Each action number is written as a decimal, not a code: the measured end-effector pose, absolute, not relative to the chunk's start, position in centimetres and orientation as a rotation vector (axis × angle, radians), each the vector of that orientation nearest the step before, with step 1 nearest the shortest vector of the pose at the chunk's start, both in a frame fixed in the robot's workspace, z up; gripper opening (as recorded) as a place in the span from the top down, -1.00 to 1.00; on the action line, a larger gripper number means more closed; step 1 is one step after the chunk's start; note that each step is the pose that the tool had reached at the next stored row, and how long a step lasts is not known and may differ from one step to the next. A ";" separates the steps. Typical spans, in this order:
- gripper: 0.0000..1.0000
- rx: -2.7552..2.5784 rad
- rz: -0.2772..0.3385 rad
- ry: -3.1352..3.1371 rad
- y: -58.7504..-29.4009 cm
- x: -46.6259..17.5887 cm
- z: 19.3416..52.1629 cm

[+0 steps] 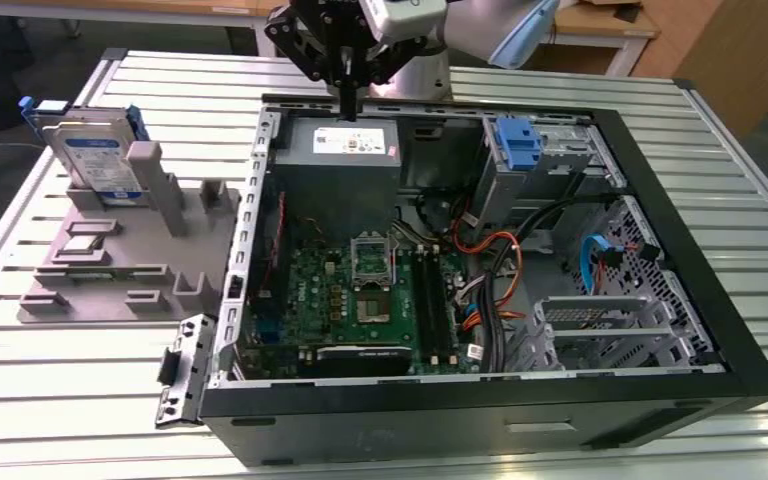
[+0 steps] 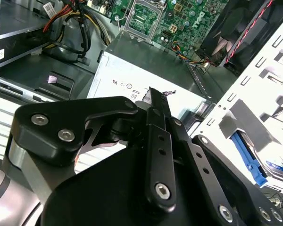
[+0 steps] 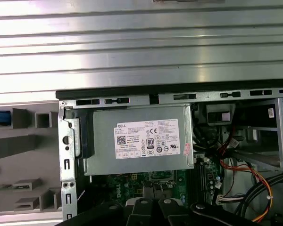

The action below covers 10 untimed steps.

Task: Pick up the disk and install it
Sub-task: 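Reach for the disk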

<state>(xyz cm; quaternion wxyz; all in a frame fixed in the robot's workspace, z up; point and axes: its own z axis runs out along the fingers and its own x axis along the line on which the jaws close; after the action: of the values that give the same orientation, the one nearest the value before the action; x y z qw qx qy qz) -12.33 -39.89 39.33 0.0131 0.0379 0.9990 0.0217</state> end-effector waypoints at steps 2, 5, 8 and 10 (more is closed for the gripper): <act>0.80 0.118 0.068 3.112 -39.9 -12.5 39.3; 0.80 0.118 0.068 3.112 -39.9 -12.6 39.3; 0.80 0.118 0.068 3.112 -39.9 -12.6 39.3; 0.80 0.118 0.068 3.112 -39.9 -12.7 39.3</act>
<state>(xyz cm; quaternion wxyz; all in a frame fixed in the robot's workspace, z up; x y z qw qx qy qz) -12.67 -39.89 39.33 0.0131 0.0379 0.9990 0.0217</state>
